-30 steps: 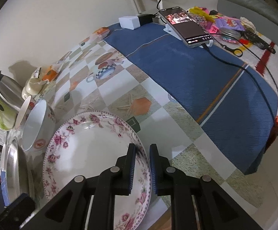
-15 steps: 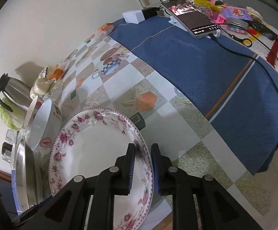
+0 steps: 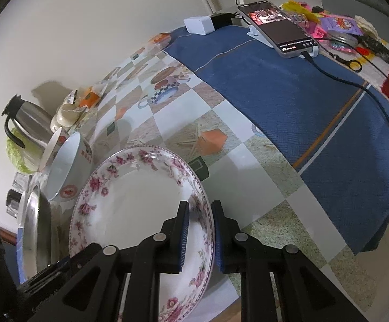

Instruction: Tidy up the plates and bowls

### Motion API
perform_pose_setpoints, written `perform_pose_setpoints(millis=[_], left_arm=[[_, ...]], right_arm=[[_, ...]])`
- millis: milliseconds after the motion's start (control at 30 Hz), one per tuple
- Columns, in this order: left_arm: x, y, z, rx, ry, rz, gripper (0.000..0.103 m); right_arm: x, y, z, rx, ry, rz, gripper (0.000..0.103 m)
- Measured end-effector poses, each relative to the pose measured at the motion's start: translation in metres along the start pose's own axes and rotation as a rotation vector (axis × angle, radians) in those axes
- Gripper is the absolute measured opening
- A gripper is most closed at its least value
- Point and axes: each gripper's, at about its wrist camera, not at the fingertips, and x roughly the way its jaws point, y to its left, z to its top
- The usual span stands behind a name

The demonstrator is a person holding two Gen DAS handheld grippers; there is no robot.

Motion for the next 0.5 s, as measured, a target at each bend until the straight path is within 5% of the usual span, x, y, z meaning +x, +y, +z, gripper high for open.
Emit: perform_pose_setpoints(millis=[500], left_arm=[[-0.013, 0.001, 0.006, 0.01, -0.047, -0.036, 0.033]], right_arm=[[-0.016, 0.008, 0.002, -0.03, -0.028, 0.023, 0.019]])
